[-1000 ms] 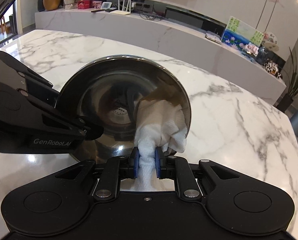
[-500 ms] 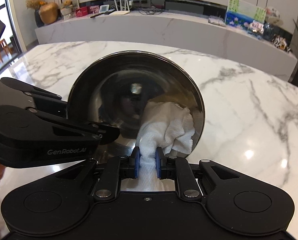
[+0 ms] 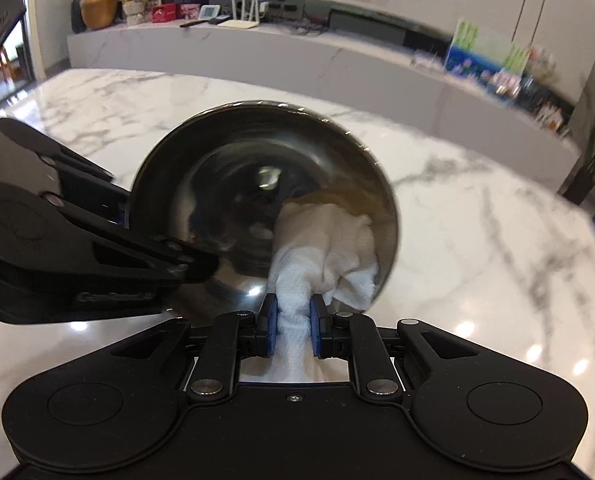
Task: Clean bowl
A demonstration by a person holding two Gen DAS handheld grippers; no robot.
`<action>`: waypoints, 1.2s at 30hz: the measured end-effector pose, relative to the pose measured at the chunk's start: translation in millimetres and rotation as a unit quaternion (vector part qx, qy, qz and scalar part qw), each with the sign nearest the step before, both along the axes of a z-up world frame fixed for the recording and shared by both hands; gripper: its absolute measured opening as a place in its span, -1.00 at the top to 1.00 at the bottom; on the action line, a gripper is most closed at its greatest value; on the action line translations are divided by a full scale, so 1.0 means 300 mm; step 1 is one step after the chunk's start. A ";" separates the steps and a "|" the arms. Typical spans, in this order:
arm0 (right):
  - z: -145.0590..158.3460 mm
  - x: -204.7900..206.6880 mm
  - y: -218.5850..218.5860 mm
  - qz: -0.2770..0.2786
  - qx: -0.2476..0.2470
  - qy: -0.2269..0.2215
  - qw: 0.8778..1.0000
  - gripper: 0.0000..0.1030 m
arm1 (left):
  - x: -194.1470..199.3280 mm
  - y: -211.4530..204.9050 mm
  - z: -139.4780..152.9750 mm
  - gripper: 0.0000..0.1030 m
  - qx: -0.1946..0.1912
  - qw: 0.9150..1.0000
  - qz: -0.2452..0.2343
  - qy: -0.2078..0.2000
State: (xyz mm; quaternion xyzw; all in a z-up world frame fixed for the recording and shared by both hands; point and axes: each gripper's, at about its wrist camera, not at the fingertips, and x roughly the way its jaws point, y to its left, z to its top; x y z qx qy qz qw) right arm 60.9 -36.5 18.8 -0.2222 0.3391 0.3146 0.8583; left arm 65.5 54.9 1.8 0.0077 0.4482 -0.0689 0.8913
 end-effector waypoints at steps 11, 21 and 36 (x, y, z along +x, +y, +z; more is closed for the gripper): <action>-0.013 0.022 -0.011 0.000 0.013 0.023 1.000 0.73 | 0.005 0.015 -0.007 0.62 -0.023 1.000 0.014 -0.002; -0.001 0.046 -0.017 0.012 0.060 0.084 0.995 0.73 | 0.008 0.020 -0.019 0.58 -0.023 1.000 0.013 -0.003; -0.001 -0.032 0.018 0.020 -0.043 -0.069 0.997 0.74 | 0.007 0.001 -0.005 0.59 0.010 1.000 -0.005 -0.002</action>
